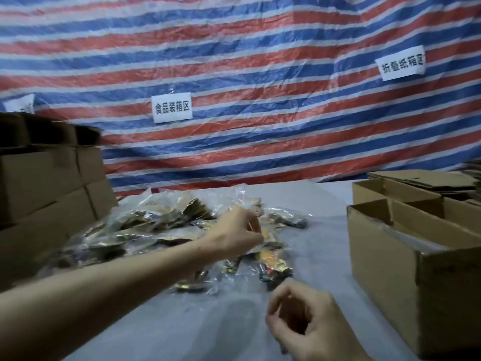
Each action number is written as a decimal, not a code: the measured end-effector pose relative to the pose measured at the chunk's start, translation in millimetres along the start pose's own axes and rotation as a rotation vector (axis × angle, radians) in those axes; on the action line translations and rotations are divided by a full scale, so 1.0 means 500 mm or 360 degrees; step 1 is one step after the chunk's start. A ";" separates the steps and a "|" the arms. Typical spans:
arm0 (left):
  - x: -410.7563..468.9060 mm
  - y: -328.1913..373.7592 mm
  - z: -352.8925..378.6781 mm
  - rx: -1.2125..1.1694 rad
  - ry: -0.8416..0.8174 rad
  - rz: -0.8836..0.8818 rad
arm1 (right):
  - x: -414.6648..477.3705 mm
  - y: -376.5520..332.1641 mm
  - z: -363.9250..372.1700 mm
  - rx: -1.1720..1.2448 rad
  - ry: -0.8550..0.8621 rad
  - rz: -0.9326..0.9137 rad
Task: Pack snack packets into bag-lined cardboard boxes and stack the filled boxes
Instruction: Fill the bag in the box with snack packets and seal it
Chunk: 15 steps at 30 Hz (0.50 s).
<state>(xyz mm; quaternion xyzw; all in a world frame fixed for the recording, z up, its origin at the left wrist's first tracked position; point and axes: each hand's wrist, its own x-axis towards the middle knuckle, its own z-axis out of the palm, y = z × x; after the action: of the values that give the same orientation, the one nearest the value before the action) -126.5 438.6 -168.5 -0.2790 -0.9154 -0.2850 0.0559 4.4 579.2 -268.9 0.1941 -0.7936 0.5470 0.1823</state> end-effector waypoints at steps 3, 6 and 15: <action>-0.125 -0.081 -0.039 0.0054 0.0087 -0.0072 | 0.060 -0.041 0.096 0.0324 0.0134 -0.0045; -0.235 -0.146 -0.073 0.0019 0.0211 -0.0149 | 0.121 -0.063 0.196 0.0526 0.0291 0.0016; -0.443 -0.340 -0.142 -0.0149 0.0527 -0.0374 | 0.196 -0.024 0.423 0.0721 0.0480 0.0268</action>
<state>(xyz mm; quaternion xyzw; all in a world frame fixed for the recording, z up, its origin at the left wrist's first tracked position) -37.3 177.4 -250.8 -0.1218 -0.9057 -0.3737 0.1588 -89.7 366.1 -280.9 0.0797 -0.6285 0.7463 0.2042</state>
